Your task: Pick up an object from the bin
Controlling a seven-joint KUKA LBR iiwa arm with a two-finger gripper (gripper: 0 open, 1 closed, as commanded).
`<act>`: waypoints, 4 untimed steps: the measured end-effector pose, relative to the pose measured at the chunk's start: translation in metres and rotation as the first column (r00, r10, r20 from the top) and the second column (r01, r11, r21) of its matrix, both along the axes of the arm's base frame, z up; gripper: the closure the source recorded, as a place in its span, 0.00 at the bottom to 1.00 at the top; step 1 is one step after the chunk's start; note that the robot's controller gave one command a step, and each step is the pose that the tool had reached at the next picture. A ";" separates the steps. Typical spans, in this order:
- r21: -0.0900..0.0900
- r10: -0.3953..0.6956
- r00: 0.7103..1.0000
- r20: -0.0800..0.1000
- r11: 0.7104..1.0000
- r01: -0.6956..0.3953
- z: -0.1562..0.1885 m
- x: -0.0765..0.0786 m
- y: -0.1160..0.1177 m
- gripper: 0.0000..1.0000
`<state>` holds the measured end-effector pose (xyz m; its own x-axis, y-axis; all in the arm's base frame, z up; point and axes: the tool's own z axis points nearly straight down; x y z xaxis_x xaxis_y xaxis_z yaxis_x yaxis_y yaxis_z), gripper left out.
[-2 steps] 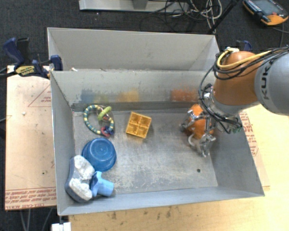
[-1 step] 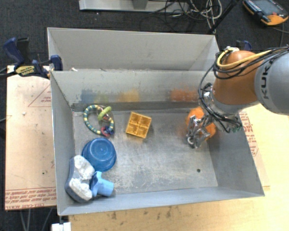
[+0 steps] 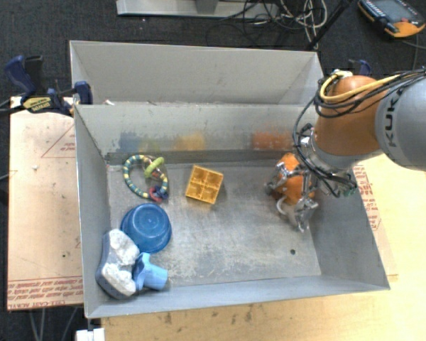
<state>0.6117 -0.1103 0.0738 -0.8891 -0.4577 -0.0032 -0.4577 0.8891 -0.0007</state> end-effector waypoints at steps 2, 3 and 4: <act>0.000 0.000 1.000 0.000 1.000 0.000 0.000 0.000 0.000 0.00; 0.001 0.000 1.000 0.005 1.000 0.000 0.001 0.001 0.001 1.00; 0.000 0.000 1.000 0.000 1.000 0.000 0.000 0.000 0.000 0.00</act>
Offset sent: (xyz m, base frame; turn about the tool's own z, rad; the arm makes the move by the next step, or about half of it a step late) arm 0.0000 0.0000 0.0000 0.0000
